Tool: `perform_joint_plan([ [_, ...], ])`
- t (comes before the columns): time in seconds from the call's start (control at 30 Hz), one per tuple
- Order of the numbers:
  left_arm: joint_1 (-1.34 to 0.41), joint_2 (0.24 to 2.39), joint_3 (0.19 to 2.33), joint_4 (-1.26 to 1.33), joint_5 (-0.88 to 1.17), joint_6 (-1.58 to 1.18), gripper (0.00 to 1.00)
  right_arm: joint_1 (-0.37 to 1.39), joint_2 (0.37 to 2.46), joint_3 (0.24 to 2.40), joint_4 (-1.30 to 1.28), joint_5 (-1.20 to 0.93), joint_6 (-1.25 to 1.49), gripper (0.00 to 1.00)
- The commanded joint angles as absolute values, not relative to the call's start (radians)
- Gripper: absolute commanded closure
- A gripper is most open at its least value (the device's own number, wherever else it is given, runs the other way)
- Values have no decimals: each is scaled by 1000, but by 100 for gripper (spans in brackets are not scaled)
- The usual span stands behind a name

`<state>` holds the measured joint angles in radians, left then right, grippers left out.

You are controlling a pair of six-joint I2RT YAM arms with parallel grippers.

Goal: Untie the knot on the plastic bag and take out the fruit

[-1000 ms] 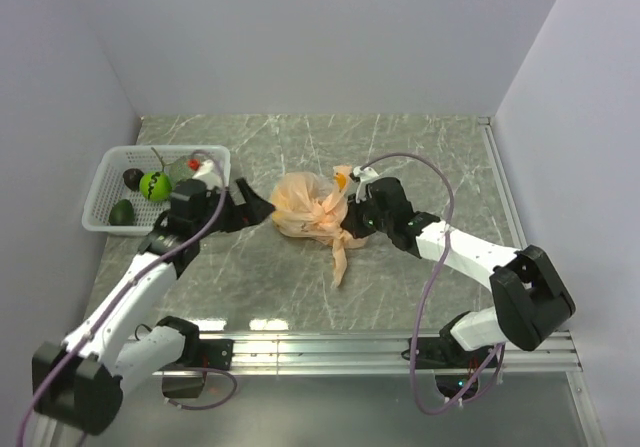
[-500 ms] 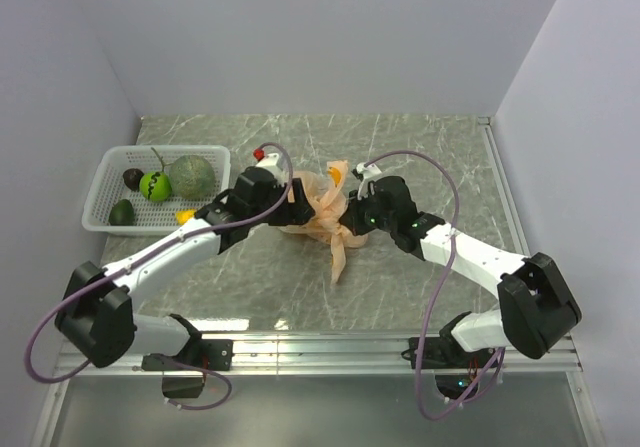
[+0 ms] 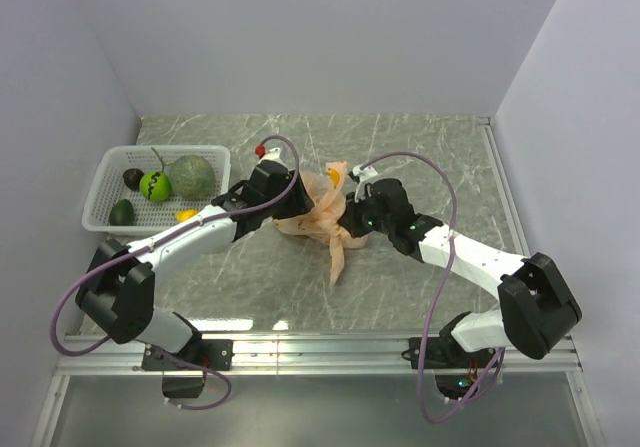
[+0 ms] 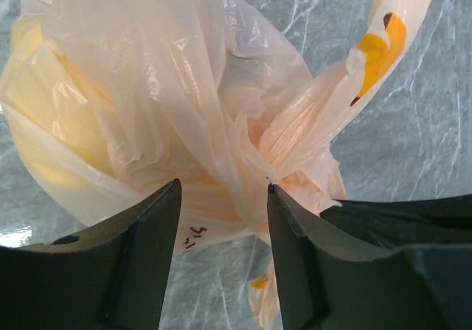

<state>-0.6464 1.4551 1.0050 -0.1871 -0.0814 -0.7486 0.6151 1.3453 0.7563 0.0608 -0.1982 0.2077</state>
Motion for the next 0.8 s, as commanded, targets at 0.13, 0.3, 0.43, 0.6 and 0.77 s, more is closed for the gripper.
perform_joint_plan([
  [0.13,-670,1496,1040,-126,-101,-825,45,670,1341,749,107,-147,186,99],
  [0.3,-683,1523,1051,-161,-143,-857,54,689,1342,747,117,-138,184,99],
  [0.43,-683,1508,1026,-155,-186,-884,99,692,1332,741,107,-118,181,99],
  [0.6,-658,1480,1055,-234,-320,-859,100,687,1295,707,57,-2,207,100],
  [0.77,-527,1416,1037,-232,-287,-833,100,564,1182,588,48,46,362,100],
])
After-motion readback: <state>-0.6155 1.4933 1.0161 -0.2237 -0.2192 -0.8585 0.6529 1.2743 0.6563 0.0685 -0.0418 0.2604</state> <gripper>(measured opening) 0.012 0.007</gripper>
